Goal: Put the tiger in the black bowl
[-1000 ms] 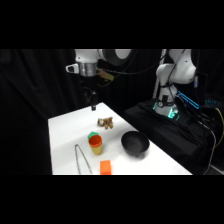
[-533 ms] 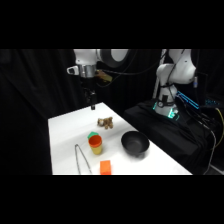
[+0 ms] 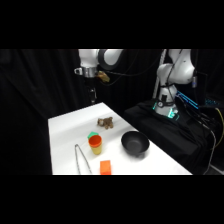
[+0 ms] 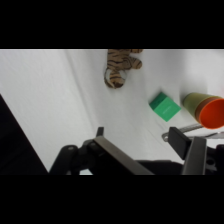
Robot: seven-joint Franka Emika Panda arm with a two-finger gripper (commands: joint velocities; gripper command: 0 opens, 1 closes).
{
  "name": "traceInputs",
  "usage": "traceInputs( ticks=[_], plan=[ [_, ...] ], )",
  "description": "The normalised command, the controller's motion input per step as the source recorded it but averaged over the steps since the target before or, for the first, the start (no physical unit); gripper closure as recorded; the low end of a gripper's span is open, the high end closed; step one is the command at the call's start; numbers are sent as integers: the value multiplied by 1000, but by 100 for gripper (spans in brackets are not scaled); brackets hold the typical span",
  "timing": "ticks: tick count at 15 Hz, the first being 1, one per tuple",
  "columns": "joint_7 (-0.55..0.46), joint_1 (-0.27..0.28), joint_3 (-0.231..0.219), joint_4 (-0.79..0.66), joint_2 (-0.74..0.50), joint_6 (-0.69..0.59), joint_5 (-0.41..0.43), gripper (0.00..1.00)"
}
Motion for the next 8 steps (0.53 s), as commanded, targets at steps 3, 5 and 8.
traceInputs(
  ticks=[3, 5, 8],
  plan=[
    [150, -32, -30, -372, -103, 409, 78, 0],
    [143, -18, -17, -268, 56, 443, 80, 0],
    [114, -22, -23, -118, 227, 436, 69, 0]
  ],
)
